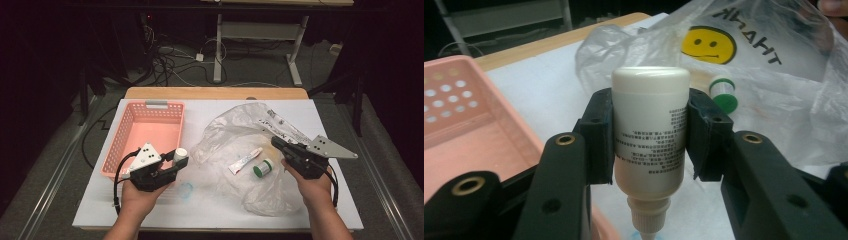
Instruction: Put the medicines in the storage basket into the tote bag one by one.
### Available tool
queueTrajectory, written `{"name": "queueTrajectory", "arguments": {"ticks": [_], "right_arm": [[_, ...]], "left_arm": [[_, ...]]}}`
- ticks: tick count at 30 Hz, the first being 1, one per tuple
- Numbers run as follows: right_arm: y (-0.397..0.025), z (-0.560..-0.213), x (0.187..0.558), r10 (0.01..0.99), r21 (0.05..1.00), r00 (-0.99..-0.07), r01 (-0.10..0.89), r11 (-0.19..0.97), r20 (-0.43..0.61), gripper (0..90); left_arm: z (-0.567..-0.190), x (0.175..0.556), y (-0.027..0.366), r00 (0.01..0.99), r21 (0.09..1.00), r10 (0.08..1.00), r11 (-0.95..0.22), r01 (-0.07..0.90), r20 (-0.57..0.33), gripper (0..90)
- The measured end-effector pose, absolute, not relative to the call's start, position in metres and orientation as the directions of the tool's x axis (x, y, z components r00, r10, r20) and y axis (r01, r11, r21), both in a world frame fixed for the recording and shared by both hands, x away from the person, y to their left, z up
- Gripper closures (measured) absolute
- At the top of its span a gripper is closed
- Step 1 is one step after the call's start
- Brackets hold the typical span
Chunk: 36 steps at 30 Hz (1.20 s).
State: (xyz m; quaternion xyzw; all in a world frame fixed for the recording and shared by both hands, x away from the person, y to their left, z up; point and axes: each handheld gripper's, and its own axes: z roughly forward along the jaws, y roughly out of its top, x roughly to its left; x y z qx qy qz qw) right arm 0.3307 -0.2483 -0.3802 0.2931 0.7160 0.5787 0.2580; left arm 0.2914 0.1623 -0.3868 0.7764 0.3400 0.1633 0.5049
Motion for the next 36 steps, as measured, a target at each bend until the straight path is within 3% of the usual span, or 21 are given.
{"name": "queueTrajectory", "arguments": {"ticks": [21,36], "right_arm": [[-0.247,-0.381,0.33,0.716,0.979,-0.697,0.122,0.161,-0.031,90.0],[-0.248,-0.381,0.33,0.716,0.979,-0.697,0.122,0.161,-0.031,90.0]], "left_arm": [[-0.41,0.283,0.107,0.804,0.855,0.588,-0.369,0.363,-0.088,58.6],[-0.418,0.313,0.055,0.814,0.845,0.576,-0.395,0.362,-0.079,58.6]]}}
